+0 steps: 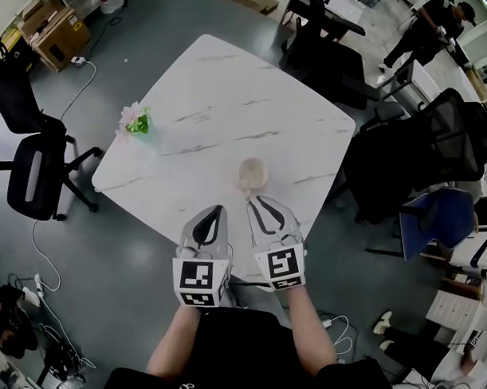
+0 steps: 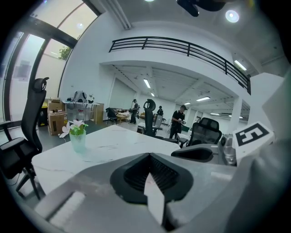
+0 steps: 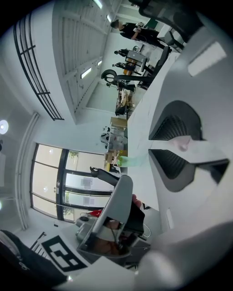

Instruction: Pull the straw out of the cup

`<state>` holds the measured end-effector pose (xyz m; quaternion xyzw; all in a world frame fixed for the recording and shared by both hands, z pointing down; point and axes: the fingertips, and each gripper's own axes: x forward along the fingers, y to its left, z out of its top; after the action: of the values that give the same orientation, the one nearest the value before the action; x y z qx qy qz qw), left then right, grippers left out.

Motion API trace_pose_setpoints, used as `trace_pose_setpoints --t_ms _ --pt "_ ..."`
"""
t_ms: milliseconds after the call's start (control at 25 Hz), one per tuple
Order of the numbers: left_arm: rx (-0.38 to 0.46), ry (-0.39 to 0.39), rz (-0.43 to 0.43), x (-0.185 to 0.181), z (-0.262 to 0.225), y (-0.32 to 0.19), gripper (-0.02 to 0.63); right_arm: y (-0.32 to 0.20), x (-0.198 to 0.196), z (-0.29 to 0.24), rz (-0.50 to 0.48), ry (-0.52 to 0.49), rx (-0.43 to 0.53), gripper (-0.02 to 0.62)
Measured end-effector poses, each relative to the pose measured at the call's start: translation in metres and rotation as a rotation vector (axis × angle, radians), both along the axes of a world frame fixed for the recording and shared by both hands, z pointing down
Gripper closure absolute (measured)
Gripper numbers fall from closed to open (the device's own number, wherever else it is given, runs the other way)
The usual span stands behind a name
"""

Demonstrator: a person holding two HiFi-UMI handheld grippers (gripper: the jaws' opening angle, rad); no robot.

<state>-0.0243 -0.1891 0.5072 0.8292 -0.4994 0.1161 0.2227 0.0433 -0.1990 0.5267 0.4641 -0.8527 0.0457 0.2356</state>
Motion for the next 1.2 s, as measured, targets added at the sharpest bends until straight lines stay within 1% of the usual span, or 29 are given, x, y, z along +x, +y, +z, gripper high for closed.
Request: trace_pose_setpoints --t_ms 120,360,600,760,880,1040,1200 --pt "-0.015 -0.008 -0.022 -0.002 0.004 -0.005 0.606 -0.009 -0.002 0.013 -0.037 0.045 -0.014 0.526" --pt "-0.047 -0.021 -0.062 -0.006 0.014 -0.013 0.606 -0.026 -0.004 0.037 -0.11 0.169 -0.015 0.523" --pt "-0.071 -0.03 -0.096 -0.013 0.024 -0.014 0.605 -0.038 -0.01 0.054 -0.148 0.214 -0.01 0.523" --pt "-0.071 -0.035 -0.114 -0.017 0.024 -0.015 0.606 -0.045 -0.012 0.056 -0.151 0.214 -0.004 0.525" --pt "-0.06 -0.037 -0.124 -0.019 0.02 -0.017 0.606 -0.049 -0.013 0.052 -0.135 0.201 0.009 0.545" --pt "-0.044 -0.039 -0.129 -0.021 0.013 -0.02 0.604 -0.052 -0.012 0.043 -0.115 0.169 0.02 0.545" --pt "-0.021 -0.038 -0.127 -0.021 0.004 -0.024 0.606 -0.053 -0.007 0.027 -0.07 0.11 0.026 0.545"
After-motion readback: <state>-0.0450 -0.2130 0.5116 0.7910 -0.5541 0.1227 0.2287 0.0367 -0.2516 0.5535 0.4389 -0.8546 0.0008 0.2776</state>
